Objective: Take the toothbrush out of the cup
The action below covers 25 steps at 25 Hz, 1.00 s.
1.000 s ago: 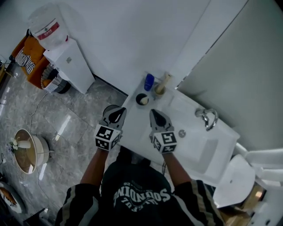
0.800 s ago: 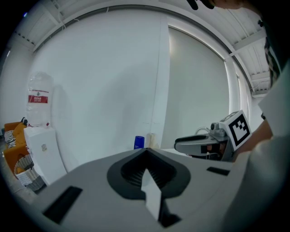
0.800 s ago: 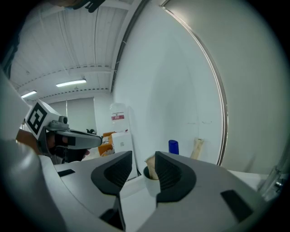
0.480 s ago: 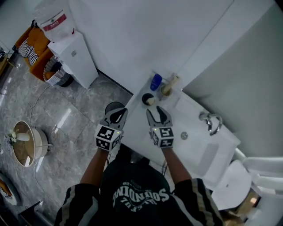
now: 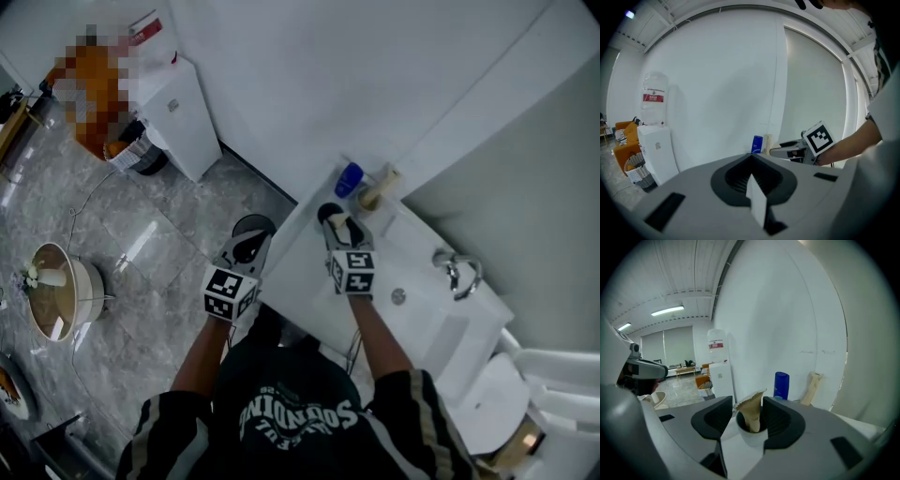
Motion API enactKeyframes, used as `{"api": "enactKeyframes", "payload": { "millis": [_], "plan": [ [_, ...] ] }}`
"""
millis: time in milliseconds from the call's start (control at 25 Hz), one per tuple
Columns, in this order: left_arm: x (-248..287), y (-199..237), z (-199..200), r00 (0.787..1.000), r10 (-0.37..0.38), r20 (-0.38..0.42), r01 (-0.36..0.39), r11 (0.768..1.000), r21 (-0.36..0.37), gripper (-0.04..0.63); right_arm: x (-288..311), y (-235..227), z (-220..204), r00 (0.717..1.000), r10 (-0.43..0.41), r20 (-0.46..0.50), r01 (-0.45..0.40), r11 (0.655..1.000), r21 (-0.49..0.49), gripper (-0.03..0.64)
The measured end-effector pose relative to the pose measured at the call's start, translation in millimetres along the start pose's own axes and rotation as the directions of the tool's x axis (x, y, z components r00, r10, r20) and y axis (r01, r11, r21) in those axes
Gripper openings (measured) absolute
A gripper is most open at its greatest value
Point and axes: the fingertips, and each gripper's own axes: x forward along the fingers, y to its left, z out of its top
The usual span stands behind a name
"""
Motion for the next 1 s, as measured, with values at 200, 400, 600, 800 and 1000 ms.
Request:
{"api": "enactKeyframes", "payload": {
  "millis": [200, 400, 600, 800, 1000],
  "plan": [
    [1, 4, 2, 1.0, -0.004, 0.008, 0.004, 1.0, -0.004, -0.002, 0, -1, 4, 1.0, -0.002, -0.022, 0.0, 0.999, -0.047, 0.137],
    [5, 0, 5, 0.999, -0.029, 0.015, 0.029, 1.0, 0.002, -0.002, -11, -2, 20, 1.0, 0.01, 0.007, -0.01, 0.999, -0.043, 0.129],
    [9, -4, 10, 0.998, -0.057, 0.026, 0.056, 0.998, 0.013, -0.002, -30, -4, 51, 0.998, 0.015, 0.066, -0.012, 0.999, -0.046, 0.119],
    [15, -7, 20, 0.996, -0.084, 0.037, 0.083, 0.996, 0.035, -0.002, -57, -1, 89, 0.99, 0.041, 0.137, -0.034, 0.998, -0.053, 0.114],
    [25, -7, 33, 0.993, -0.108, 0.053, 0.105, 0.993, 0.052, -0.002, -84, 11, 118, 0.979, 0.077, 0.189, -0.06, 0.994, -0.093, 0.112]
  ]
}}
